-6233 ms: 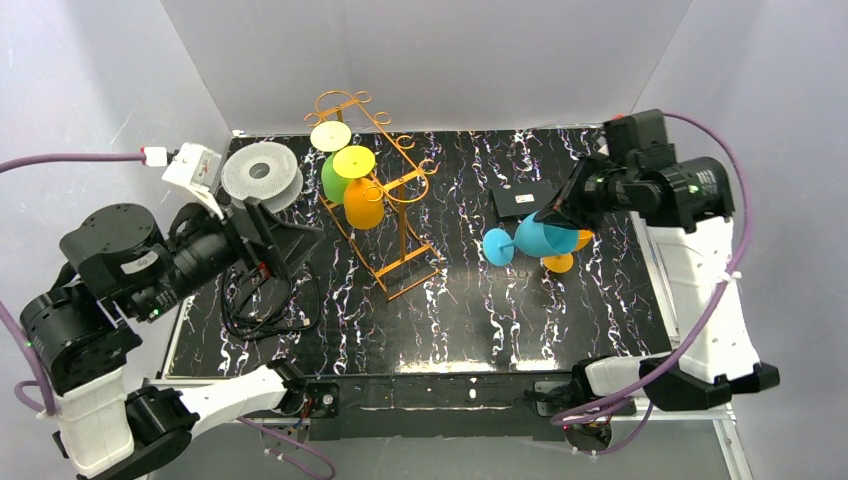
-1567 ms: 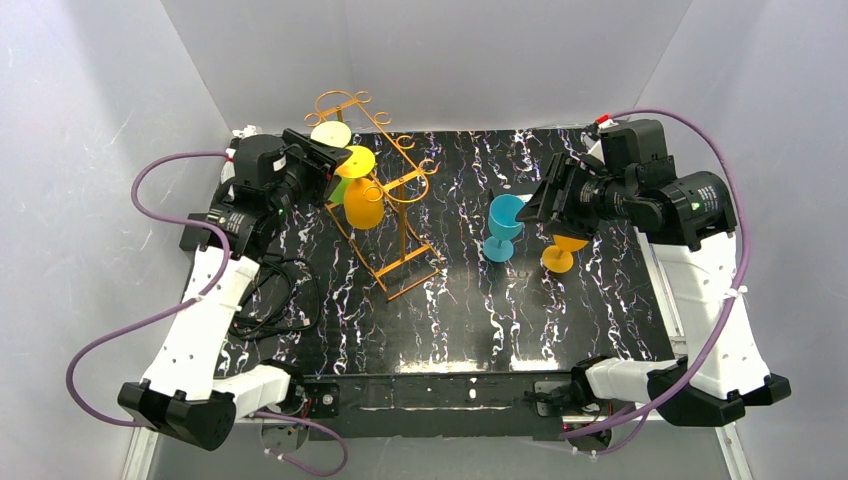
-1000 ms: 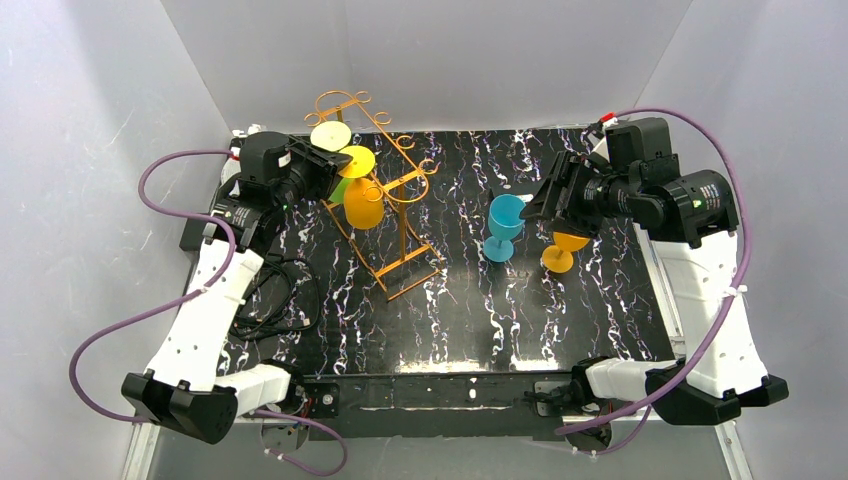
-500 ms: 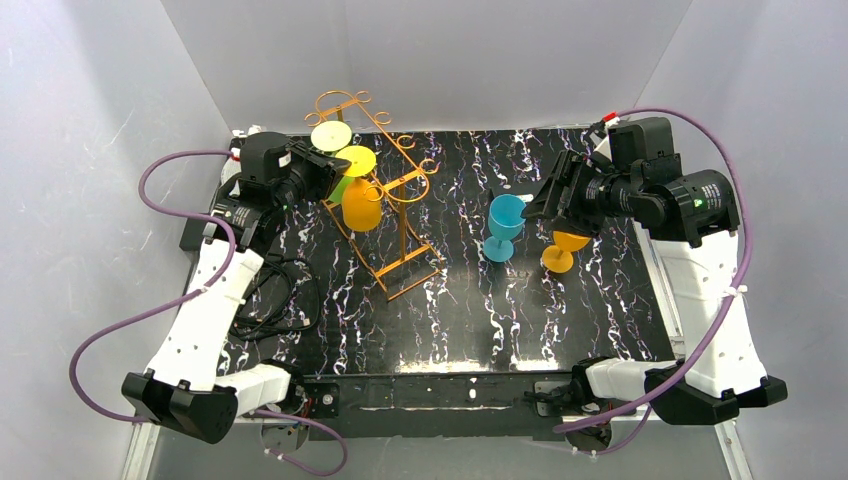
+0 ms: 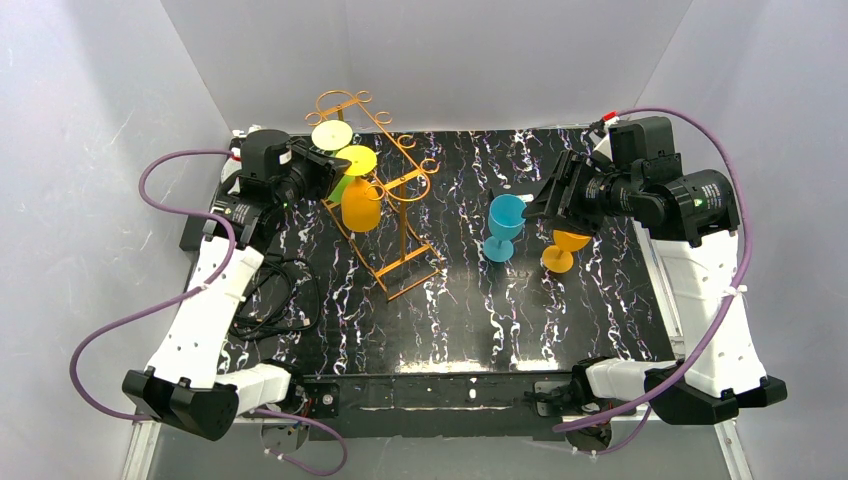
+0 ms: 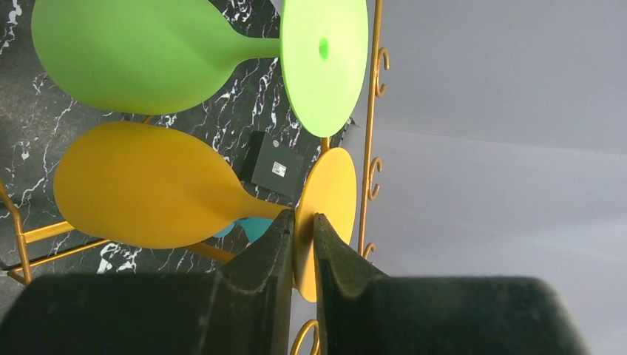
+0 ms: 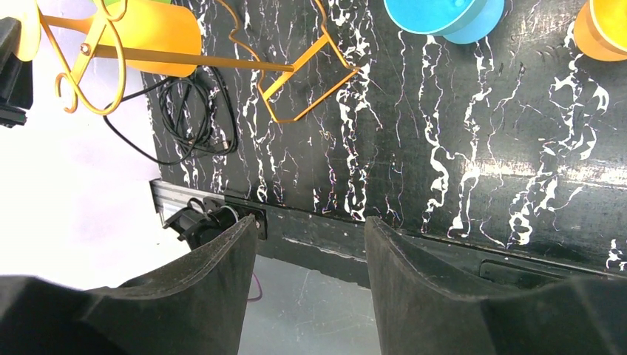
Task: Take the wine glass off the wine glass rack
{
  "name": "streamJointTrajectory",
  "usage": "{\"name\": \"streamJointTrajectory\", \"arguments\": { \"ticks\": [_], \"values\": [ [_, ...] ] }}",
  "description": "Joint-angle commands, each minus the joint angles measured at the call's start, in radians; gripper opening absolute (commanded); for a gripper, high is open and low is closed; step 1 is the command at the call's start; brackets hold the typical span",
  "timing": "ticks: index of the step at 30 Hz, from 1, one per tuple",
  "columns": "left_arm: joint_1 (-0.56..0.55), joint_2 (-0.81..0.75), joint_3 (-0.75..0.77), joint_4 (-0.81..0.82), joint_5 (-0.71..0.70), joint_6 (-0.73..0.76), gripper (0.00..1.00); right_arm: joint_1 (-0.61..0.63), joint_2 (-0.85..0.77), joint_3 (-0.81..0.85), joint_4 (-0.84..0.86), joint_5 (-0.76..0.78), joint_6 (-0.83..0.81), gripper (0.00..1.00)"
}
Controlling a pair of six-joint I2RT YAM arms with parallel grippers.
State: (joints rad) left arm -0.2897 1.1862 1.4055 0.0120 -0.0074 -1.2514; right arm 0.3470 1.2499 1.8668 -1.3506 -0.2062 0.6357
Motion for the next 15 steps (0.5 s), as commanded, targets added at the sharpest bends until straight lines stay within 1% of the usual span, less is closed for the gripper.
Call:
{"name": "streamJointTrajectory", "arguments": {
  "ticks": [1,14,15],
  "values": [
    [0.006,-0.004,0.060,-0.038,-0.015,0.007,0.00,-0.006,-0.001,-0.007,0.044,-0.016,-0.010,0.62],
    [0.006,-0.017,0.075,-0.065,-0.038,0.007,0.00,-0.009,0.003,-0.008,0.043,-0.021,-0.009,0.62],
    [0.005,-0.018,0.077,-0.071,-0.042,0.007,0.02,-0.009,0.004,-0.010,0.043,-0.020,-0.008,0.62]
  ]
}}
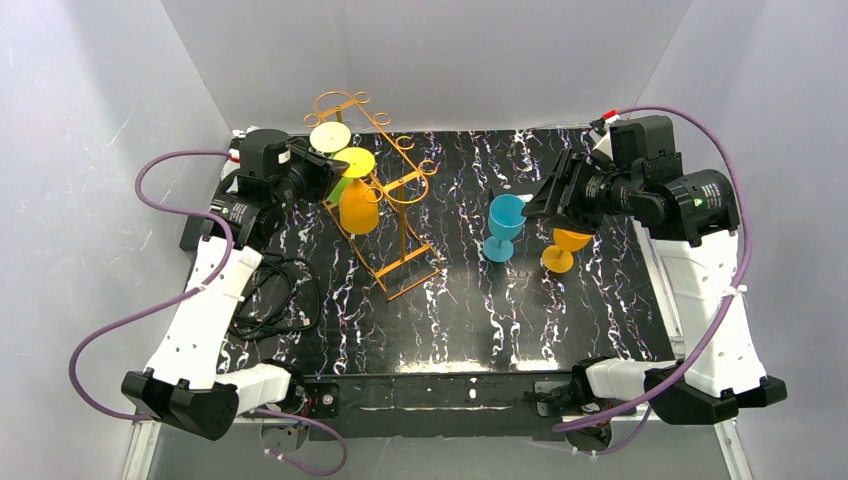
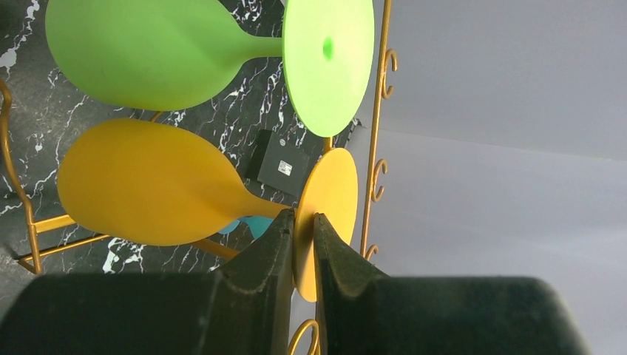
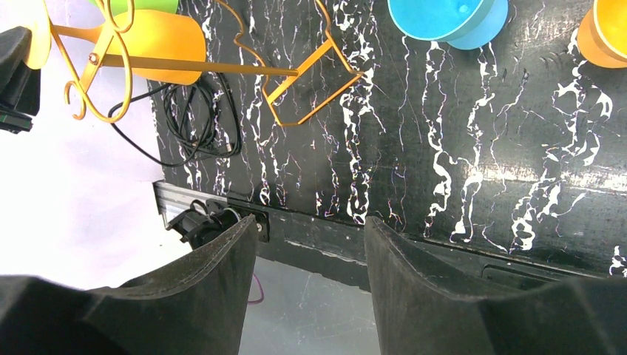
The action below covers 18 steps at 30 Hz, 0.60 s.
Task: Take the wine glass off the wine glass rack
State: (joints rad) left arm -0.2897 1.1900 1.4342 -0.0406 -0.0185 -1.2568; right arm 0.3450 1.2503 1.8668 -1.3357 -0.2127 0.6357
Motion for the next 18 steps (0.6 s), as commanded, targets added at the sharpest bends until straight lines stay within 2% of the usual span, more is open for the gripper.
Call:
{"name": "streamJointTrajectory", "arguments": {
  "ticks": [1,18],
  "values": [
    [0.005,-0.023,0.053,-0.023,-0.035,0.012,0.05,-0.008,0.003,-0.011,0.029,-0.015,-0.010,0.62],
    [0.005,-0.039,0.048,-0.022,-0.045,0.023,0.24,-0.009,-0.006,-0.027,0.034,-0.019,-0.005,0.62]
  ]
}}
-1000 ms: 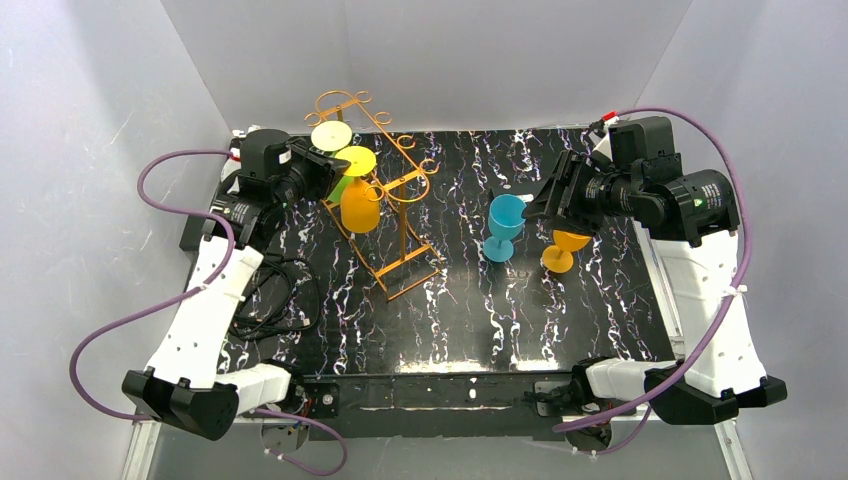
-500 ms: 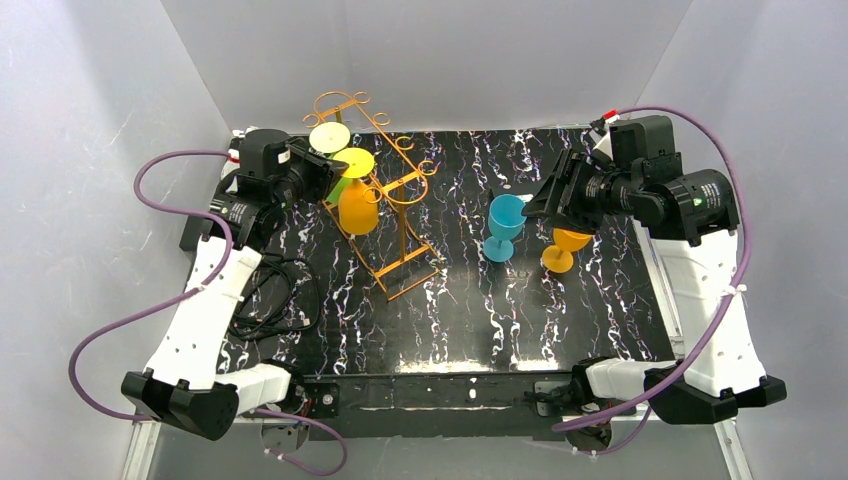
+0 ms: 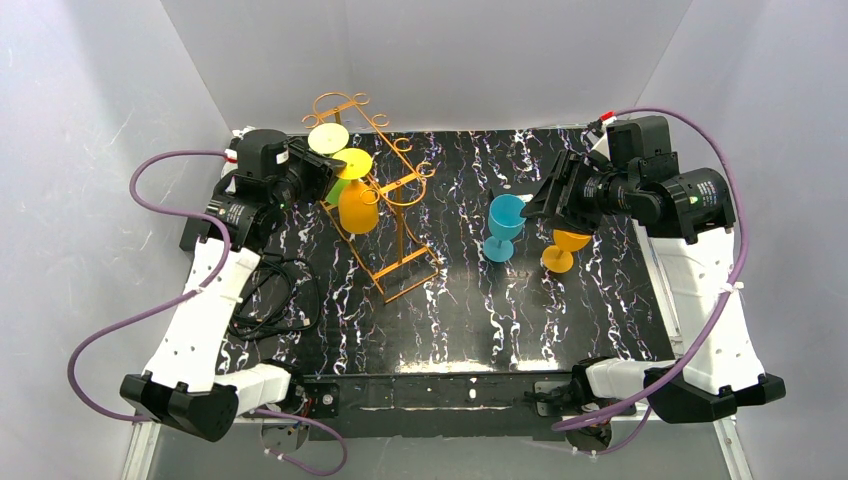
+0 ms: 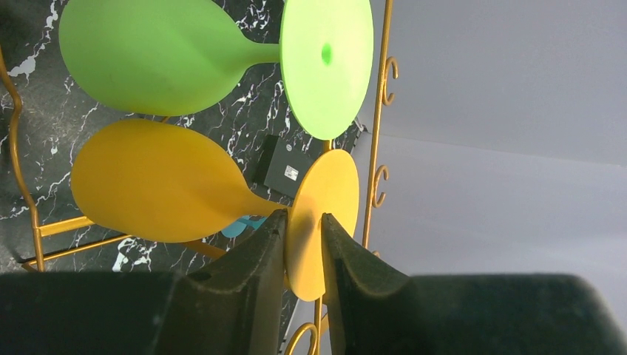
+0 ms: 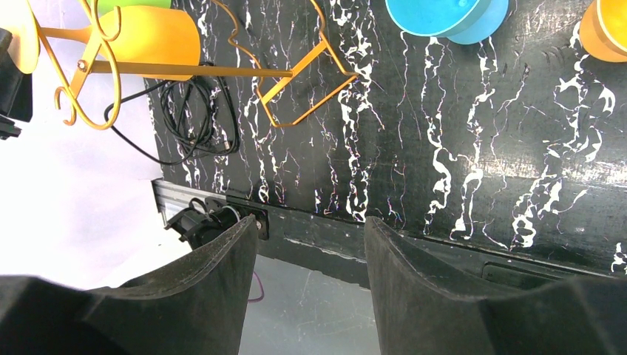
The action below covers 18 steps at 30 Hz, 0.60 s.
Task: Take the wine glass off the wine glass rack
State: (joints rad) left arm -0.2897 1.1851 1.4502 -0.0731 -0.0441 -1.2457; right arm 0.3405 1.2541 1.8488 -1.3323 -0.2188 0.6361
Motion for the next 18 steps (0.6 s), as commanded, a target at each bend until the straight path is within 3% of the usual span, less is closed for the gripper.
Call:
{"name": "streamJointTrajectory", "arguments": {
  "ticks": [1,5,14,18],
  "values": [
    [0.005,-0.035,0.032,0.010,-0.020,0.012,0.25,-0.005,-0.011,-0.011,0.031,-0.014,-0.005,0.62],
    [0.005,-0.038,0.031,0.007,-0.025,0.012,0.25,-0.005,-0.012,-0.014,0.031,-0.017,-0.006,0.62],
    [0.006,-0.026,0.056,-0.009,-0.017,0.014,0.08,-0.006,-0.012,-0.015,0.033,-0.018,-0.005,0.62],
    [0.005,-0.019,0.080,-0.041,-0.017,0.013,0.06,-0.007,-0.014,-0.021,0.036,-0.018,-0.005,0.62]
  ]
}}
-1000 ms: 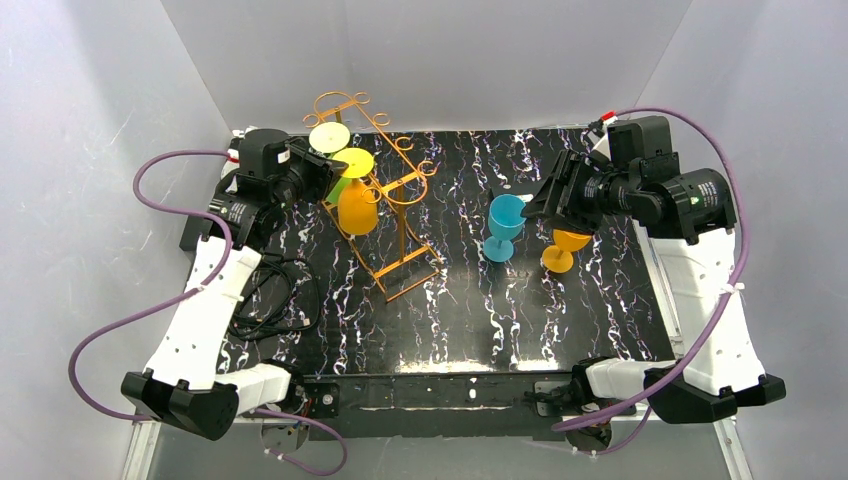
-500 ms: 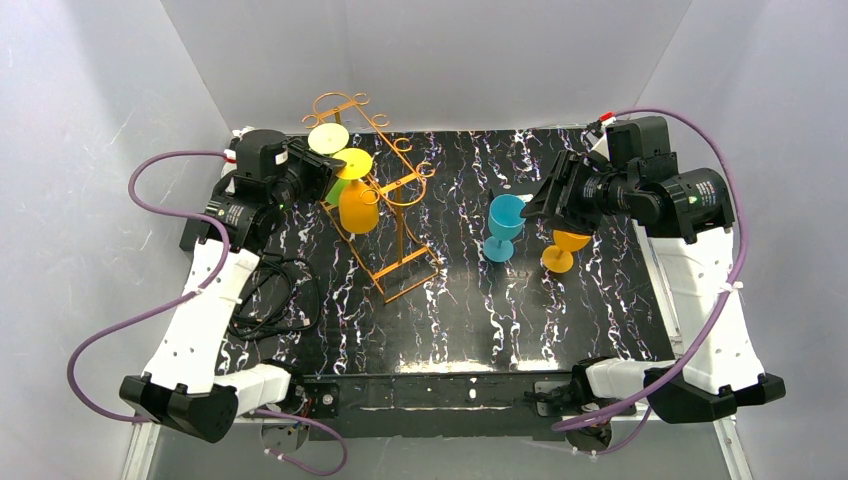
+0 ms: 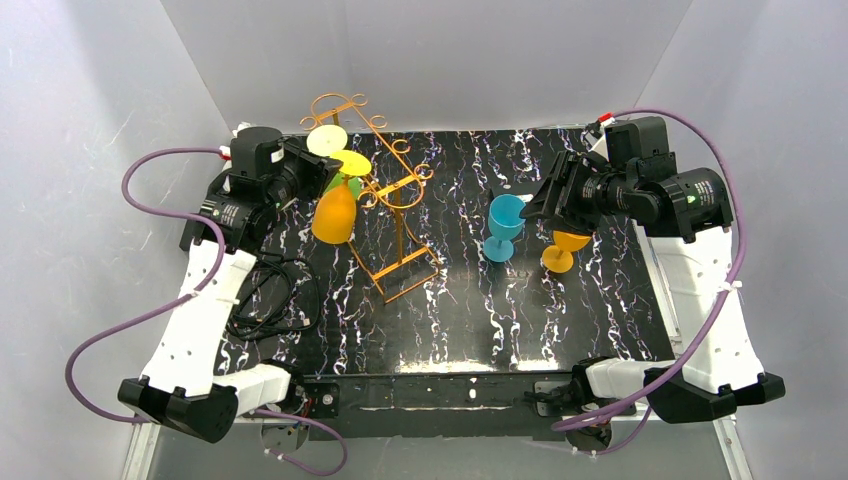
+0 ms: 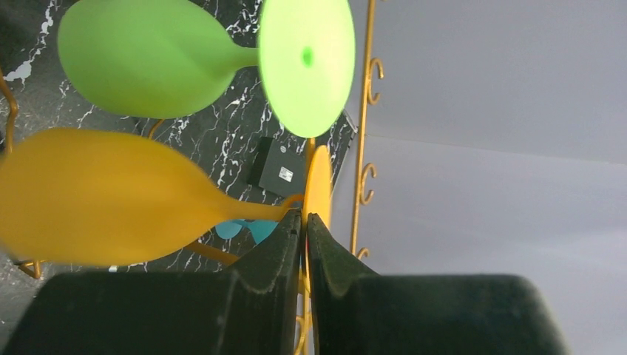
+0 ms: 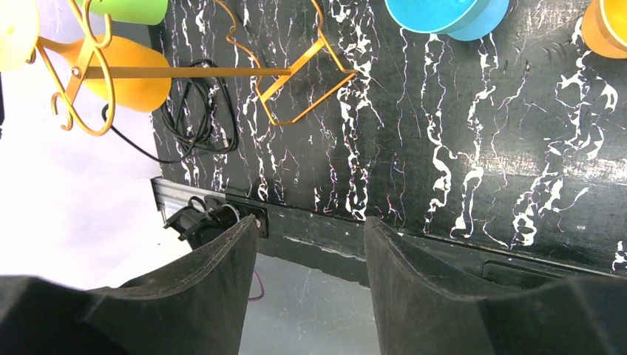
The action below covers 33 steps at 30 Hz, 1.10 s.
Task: Take the wine glass off the wine glass rack
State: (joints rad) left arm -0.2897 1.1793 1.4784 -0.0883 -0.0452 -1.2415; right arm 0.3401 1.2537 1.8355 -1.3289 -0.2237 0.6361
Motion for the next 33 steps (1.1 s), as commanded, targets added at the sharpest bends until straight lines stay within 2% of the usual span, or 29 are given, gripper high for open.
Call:
{"name": "streamJointTrajectory", "arguments": {
  "ticks": [1,10,33],
  "values": [
    [0.004,-0.014,0.053,-0.027,-0.016,0.009,0.05,-0.007,-0.014,-0.007,0.033,-0.013,-0.004,0.62],
    [0.006,-0.021,0.053,-0.031,-0.031,0.009,0.00,-0.007,-0.013,-0.013,0.037,-0.016,-0.004,0.62],
    [0.006,-0.036,0.086,-0.052,-0.042,0.053,0.00,-0.010,-0.004,-0.013,0.046,-0.030,0.010,0.62]
  ]
}}
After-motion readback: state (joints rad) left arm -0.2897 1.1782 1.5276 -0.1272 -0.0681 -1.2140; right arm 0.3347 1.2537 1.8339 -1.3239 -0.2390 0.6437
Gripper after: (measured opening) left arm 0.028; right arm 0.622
